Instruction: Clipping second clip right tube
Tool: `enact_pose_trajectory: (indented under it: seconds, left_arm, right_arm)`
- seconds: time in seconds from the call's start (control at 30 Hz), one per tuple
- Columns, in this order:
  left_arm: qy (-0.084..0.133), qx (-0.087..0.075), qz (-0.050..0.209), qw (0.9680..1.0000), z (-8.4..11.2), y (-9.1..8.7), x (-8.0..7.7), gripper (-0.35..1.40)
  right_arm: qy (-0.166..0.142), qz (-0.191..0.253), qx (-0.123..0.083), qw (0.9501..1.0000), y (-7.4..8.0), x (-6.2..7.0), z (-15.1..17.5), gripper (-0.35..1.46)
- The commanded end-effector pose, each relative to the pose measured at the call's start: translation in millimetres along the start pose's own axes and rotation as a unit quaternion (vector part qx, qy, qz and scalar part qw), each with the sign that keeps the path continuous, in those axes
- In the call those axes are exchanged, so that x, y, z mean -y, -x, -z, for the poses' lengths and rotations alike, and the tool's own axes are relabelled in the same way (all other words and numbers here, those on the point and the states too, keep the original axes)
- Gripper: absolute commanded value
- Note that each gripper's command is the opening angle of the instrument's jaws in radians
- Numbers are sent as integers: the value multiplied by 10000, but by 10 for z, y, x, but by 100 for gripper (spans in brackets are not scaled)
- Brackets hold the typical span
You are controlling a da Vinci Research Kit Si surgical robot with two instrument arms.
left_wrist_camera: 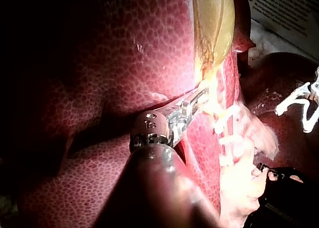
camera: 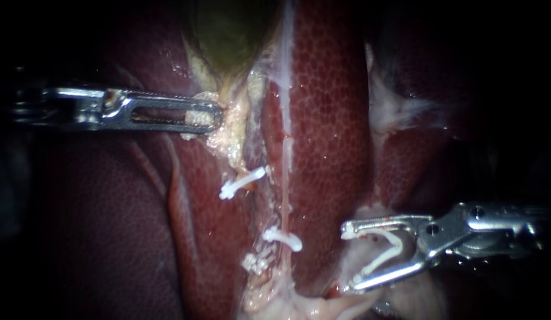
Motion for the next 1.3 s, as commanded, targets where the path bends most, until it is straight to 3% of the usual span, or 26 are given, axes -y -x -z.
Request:
enact_pose_trajectory:
  seconds: [0.03, 0.17, 0.37, 0.67, 1.1, 1.3]
  left_arm:
    - [-1, -2, -2, 10000, 1, 0, 0, -35]
    - [-16, -15, 5, 10000, 8, 4, -1, -35]
    - [90, 23, 58, 9999, 40, 25, -5, -35]
    - [162, 285, 142, 9994, 93, 62, -9, -35]
    - [178, 322, 134, 9992, 98, 64, -4, -35]
    - [179, 322, 134, 9992, 98, 63, -4, -35]
  right_arm:
    - [0, 1, 1, 10000, 0, 0, 0, 60]
    - [-1, 1, 1, 10000, 0, 0, 0, 60]
    - [-2, 1, -14, 10000, 0, 0, 0, 60]
    - [0, 1, -15, 10000, 0, 0, 0, 60]
    - [8, -1, -16, 10000, 0, -2, -2, 60]
    - [46, 10, -17, 10000, 6, -11, -13, 60]
